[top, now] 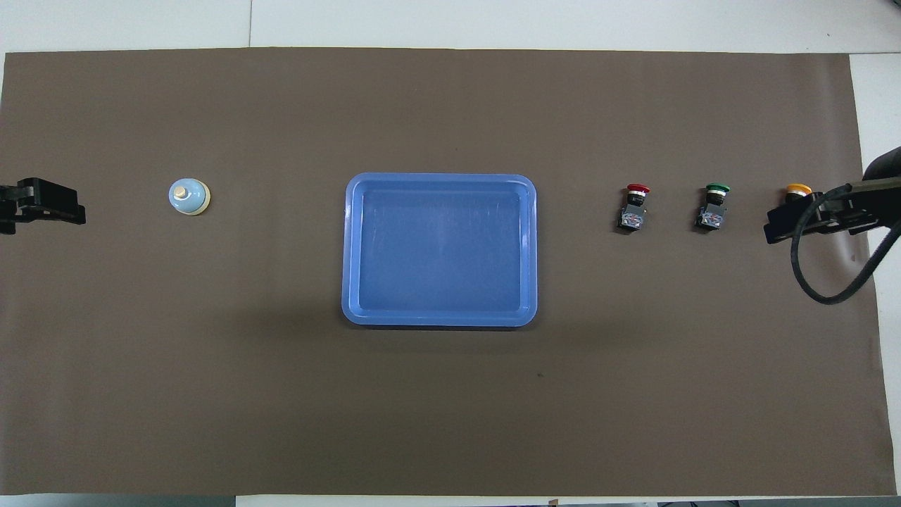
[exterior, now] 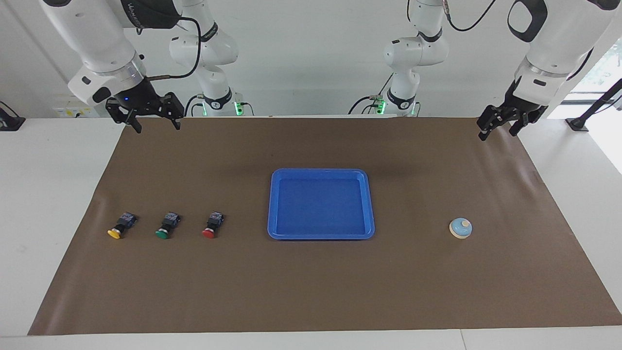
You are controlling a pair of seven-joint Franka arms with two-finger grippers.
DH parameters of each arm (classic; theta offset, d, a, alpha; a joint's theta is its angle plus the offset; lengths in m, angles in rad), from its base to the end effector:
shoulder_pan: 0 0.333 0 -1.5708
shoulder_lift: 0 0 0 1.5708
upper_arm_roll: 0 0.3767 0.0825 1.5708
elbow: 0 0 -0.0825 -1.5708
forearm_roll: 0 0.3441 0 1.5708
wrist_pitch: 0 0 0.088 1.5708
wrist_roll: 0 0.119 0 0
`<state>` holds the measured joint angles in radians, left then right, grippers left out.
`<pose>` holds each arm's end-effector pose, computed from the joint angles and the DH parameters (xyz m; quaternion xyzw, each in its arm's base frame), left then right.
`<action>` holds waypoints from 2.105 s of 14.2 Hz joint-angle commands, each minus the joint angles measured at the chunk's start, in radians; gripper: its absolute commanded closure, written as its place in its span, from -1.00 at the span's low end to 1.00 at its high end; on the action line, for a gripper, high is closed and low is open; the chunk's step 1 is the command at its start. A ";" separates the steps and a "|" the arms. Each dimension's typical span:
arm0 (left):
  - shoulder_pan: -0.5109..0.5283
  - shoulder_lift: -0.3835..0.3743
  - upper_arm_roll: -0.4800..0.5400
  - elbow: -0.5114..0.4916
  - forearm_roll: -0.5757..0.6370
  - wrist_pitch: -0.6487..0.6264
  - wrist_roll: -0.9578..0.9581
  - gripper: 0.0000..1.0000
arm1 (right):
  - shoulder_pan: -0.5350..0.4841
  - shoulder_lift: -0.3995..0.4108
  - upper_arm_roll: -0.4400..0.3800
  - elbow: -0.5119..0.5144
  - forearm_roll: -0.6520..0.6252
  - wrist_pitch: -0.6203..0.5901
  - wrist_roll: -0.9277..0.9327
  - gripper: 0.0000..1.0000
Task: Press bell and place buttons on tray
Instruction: 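Reach the right gripper to the red-capped button and grasp it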
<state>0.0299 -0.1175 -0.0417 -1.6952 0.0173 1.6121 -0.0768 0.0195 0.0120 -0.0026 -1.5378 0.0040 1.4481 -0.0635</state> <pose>0.4745 -0.0052 0.6810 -0.9993 -0.0324 -0.0176 0.0103 0.5047 0.0091 0.6711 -0.9979 -0.0403 0.0508 0.0032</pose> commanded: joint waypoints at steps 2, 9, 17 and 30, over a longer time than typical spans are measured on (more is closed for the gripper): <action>-0.010 -0.005 0.008 0.002 -0.019 -0.033 -0.011 -1.00 | -0.003 -0.046 0.010 -0.099 0.013 0.070 0.004 -1.00; -0.015 0.053 0.005 0.074 -0.036 -0.107 -0.009 -1.00 | 0.069 -0.003 0.013 -0.370 0.005 0.417 0.174 -1.00; -0.015 0.050 0.005 0.071 -0.037 -0.139 0.075 -1.00 | 0.076 0.146 0.013 -0.552 0.005 0.823 0.310 -1.00; -0.002 0.038 0.010 0.065 -0.034 -0.136 0.068 -1.00 | 0.076 0.339 0.012 -0.484 0.005 1.037 0.346 -0.95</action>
<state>0.0283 -0.0748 -0.0378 -1.6453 -0.0055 1.4972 -0.0174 0.1000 0.3364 0.0060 -2.0378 0.0040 2.4728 0.2624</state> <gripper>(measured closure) 0.000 0.004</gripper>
